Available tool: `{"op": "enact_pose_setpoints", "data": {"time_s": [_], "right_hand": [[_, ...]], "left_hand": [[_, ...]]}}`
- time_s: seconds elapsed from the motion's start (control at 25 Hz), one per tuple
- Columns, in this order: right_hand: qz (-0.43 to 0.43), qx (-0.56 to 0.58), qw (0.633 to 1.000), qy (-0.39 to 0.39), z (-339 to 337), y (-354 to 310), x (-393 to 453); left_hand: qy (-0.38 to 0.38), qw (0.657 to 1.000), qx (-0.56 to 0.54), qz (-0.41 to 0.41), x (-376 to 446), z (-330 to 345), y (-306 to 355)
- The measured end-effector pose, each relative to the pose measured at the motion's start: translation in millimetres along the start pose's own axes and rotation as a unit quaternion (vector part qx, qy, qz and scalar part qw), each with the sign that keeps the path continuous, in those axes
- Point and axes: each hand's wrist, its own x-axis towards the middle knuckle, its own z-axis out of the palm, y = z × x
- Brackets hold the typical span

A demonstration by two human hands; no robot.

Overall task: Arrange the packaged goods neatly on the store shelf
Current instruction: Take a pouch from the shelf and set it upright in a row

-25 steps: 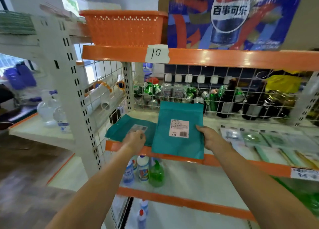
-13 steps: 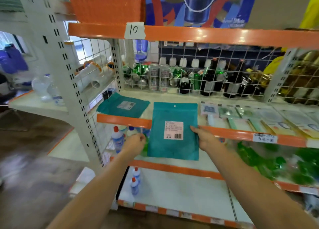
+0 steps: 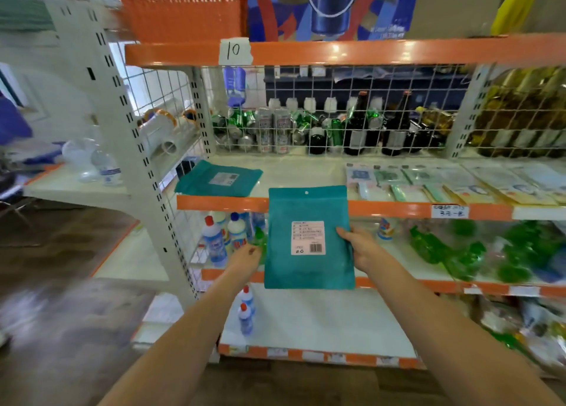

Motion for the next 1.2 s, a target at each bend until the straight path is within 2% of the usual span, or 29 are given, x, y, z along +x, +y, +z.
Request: {"op": "enact_pose_setpoints", "data": {"time_s": [0.12, 0.24, 0.36, 0.56, 0.72, 0.92, 1.2], "right_hand": [[0.004, 0.012, 1.0, 0.007, 19.8, 14.8, -9.3], [0.011, 0.018, 1.0, 0.012, 41.7, 33.8, -22.8], [0.007, 0.031, 0.999, 0.009, 57.4, 52.6, -37.0], [-0.02, 0.032, 0.999, 0.036, 72.8, 75.8, -62.4], [-0.019, 0.035, 0.998, 0.05, 78.6, 94.0, -78.6], [-0.007, 0.028, 0.997, 0.07, 81.4, 112.8, -91.3], [0.007, 0.012, 0.996, 0.082, 80.7, 121.0, -102.3]], "left_hand": [[-0.014, 1.0, -0.013, 0.003, -17.1, -18.6, -20.7], [-0.019, 0.997, -0.072, -0.016, -30.4, -33.6, -43.3], [-0.055, 0.987, -0.152, -0.021, -35.1, -40.1, -64.2], [-0.085, 0.936, -0.334, -0.074, -51.9, -41.5, -76.5], [-0.165, 0.891, -0.409, -0.11, -57.2, -29.6, -95.5], [-0.21, 0.836, -0.487, -0.14, -74.2, -22.5, -113.1], [-0.222, 0.828, -0.494, -0.146, -92.6, -20.0, -123.3]]}}
